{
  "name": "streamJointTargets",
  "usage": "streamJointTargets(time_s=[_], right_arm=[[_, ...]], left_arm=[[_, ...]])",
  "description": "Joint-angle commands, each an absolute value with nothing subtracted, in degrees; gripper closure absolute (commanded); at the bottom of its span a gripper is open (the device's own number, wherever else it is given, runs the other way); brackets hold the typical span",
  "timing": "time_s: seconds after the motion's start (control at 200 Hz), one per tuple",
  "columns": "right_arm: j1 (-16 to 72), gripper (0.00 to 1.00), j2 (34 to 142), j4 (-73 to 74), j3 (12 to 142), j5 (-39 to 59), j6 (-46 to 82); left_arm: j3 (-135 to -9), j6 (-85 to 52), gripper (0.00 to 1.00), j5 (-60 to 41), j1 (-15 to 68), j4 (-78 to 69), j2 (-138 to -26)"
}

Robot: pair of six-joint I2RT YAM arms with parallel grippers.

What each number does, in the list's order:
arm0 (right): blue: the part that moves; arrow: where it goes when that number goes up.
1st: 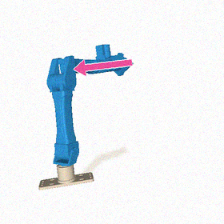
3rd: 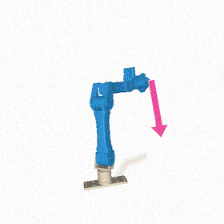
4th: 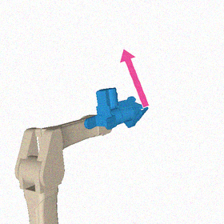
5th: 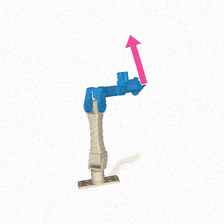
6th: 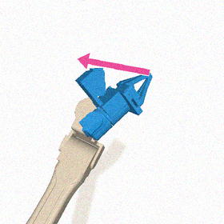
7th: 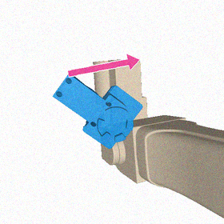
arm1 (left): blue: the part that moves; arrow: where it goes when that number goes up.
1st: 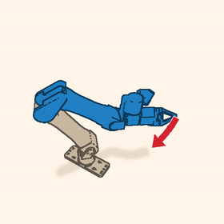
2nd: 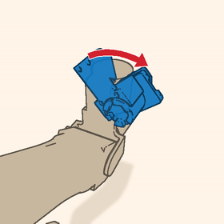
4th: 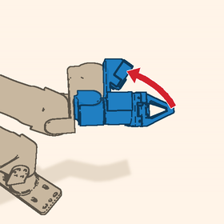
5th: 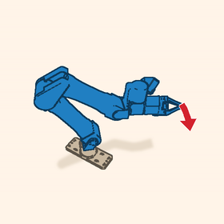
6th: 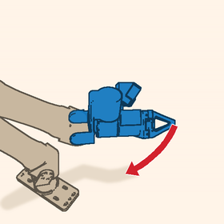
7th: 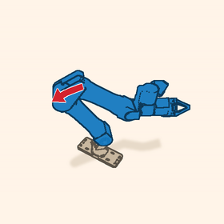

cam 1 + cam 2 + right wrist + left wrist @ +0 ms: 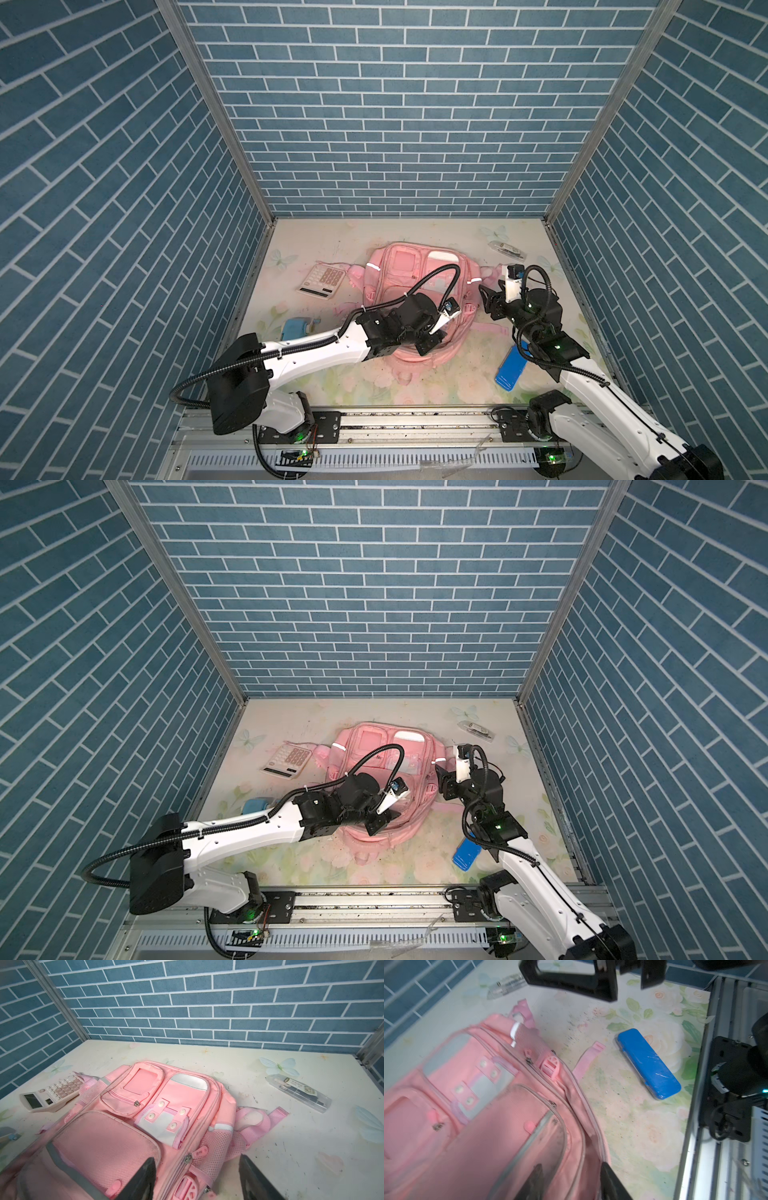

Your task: Pack the student bag

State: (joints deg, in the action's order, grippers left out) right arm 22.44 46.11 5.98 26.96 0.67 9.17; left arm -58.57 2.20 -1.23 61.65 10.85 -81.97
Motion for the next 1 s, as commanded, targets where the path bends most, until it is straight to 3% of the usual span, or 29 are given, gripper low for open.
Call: streamJointTargets(time_s=[0.0, 0.1, 0.34, 0.57, 0.995], right_arm=[[22.23, 0.36, 44.47, 2.55, 30.22, -5.18, 10.78], [22.22, 0.37, 43.05, 3.19, 30.88, -7.29, 11.66], [21.99, 0.37, 43.59, -0.93, 34.96, -12.00, 10.78], [21.89, 0.38, 43.99, -1.77, 34.34, -11.38, 11.03], [21.54, 0.40, 43.42, -1.14, 29.76, -8.74, 12.59]], left_arm=[[-64.07, 0.15, 0.41, 5.27, 61.40, 14.72, -81.32], [-69.20, -6.62, 0.36, 7.76, 59.57, 17.95, -83.76], [-82.70, -20.27, 0.35, 7.04, 53.89, 26.56, -97.38], [-96.15, -23.00, 0.38, 5.86, 54.11, 34.88, -111.19], [-110.54, -27.21, 0.42, 5.52, 55.74, 45.12, -126.76]])
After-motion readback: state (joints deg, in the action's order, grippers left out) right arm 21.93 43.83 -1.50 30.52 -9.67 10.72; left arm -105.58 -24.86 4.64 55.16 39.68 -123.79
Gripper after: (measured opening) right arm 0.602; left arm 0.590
